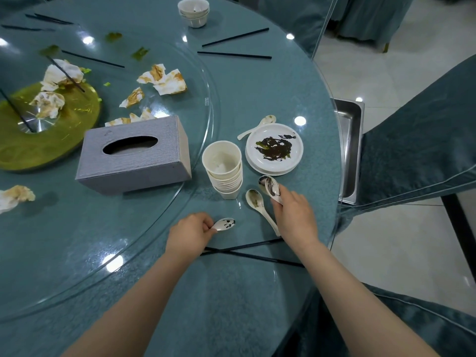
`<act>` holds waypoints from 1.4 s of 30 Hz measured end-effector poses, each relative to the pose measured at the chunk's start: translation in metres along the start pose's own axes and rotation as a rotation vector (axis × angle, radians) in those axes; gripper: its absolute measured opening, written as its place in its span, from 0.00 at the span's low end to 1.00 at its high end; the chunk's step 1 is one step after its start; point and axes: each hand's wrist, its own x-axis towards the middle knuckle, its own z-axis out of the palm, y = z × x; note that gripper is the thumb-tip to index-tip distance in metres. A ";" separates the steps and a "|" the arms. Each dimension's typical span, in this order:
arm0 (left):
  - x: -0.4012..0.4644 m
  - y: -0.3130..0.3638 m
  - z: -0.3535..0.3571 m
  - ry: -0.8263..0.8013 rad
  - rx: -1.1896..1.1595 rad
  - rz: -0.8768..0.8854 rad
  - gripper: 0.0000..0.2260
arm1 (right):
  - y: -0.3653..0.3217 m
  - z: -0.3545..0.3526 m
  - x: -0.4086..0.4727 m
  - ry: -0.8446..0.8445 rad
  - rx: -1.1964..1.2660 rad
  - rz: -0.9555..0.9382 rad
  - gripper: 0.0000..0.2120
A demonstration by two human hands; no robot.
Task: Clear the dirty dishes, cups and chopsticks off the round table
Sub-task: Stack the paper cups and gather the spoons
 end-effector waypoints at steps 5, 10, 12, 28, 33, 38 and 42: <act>-0.003 -0.005 -0.004 0.024 -0.155 -0.029 0.07 | 0.002 0.003 0.000 -0.087 -0.042 -0.014 0.11; -0.007 -0.004 -0.014 0.117 -0.295 -0.021 0.06 | -0.005 0.010 -0.002 -0.150 0.006 0.034 0.14; -0.009 -0.003 -0.018 0.131 -0.333 -0.013 0.06 | -0.009 0.013 -0.004 -0.153 -0.011 0.059 0.13; -0.042 -0.022 -0.029 0.140 -0.486 -0.091 0.06 | -0.018 0.008 -0.008 -0.088 -0.111 0.032 0.11; -0.046 -0.027 -0.031 0.138 -0.508 -0.105 0.05 | -0.018 0.015 -0.008 -0.078 -0.161 0.009 0.10; -0.046 -0.022 -0.030 0.109 -0.548 -0.106 0.04 | -0.019 0.015 -0.008 -0.045 -0.224 -0.005 0.12; -0.045 -0.011 -0.027 0.050 -0.581 -0.082 0.03 | -0.025 0.008 -0.015 0.082 -0.122 -0.006 0.15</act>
